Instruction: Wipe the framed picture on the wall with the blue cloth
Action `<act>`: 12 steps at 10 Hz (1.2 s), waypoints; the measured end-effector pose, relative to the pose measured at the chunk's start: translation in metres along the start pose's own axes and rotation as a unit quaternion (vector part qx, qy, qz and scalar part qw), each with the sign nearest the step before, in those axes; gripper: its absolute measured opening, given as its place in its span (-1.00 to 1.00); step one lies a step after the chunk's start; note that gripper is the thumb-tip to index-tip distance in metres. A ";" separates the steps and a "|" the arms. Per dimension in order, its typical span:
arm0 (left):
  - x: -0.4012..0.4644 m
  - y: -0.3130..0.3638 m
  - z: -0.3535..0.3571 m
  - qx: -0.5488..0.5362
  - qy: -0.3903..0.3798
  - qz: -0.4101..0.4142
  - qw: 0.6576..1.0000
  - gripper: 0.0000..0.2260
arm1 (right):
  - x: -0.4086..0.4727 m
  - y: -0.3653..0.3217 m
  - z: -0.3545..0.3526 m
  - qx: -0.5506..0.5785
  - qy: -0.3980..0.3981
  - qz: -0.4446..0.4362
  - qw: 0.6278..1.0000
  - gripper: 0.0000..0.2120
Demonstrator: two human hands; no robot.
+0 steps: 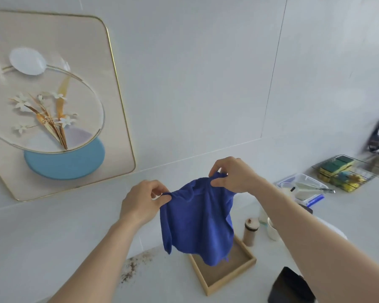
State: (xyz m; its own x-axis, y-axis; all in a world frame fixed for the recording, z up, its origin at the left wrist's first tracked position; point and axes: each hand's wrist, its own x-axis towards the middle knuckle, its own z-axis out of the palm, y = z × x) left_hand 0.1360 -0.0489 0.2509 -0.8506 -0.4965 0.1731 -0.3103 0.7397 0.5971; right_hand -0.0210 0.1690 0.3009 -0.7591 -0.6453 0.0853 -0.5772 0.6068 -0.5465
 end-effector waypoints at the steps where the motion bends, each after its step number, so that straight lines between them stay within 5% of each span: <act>1: 0.009 0.005 0.039 0.008 -0.020 -0.028 0.999 -0.93 | 0.009 0.033 0.010 -0.018 -0.004 0.014 1.000 -0.85; 5: 0.034 -0.010 0.182 -0.013 -0.078 -0.158 0.984 -0.90 | 0.031 0.138 0.108 0.025 0.024 0.072 0.997 -0.80; 7: 0.017 -0.031 0.242 0.043 -0.152 -0.163 0.974 -0.92 | 0.008 0.189 0.178 -0.002 -0.036 0.100 0.994 -0.68; 9: -0.015 -0.057 0.277 0.194 -0.317 -0.068 0.926 -0.29 | -0.027 0.218 0.233 -0.098 -0.282 0.107 0.949 -0.39; 10: -0.026 -0.067 0.277 0.252 -0.342 -0.051 0.904 -0.21 | -0.040 0.228 0.249 -0.161 -0.336 0.098 0.923 -0.22; 11: -0.028 -0.069 0.266 0.281 -0.351 -0.034 0.893 0.08 | -0.046 0.226 0.253 -0.185 -0.337 0.109 0.917 -0.10; 12: -0.029 -0.073 0.251 0.284 -0.323 -0.036 0.902 0.10 | -0.047 0.215 0.247 -0.168 -0.330 0.118 0.921 -0.03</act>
